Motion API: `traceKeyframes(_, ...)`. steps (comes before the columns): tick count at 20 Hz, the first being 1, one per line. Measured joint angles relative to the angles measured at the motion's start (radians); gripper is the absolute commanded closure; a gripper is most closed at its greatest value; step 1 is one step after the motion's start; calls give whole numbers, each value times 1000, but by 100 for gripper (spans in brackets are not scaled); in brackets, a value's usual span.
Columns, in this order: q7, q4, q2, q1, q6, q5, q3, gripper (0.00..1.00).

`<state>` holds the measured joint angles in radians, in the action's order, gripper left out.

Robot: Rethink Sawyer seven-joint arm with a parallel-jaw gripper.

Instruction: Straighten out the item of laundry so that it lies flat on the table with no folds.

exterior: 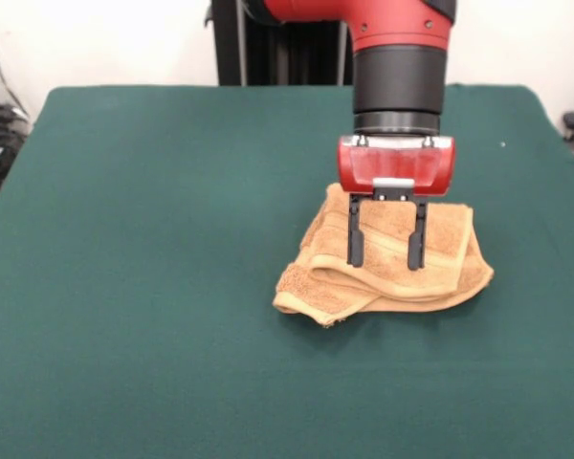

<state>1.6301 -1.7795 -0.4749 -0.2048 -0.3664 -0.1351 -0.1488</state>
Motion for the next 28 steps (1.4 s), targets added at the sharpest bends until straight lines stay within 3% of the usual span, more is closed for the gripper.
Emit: traceKeyframes(28,0,0,0,0,0,51,0,0)
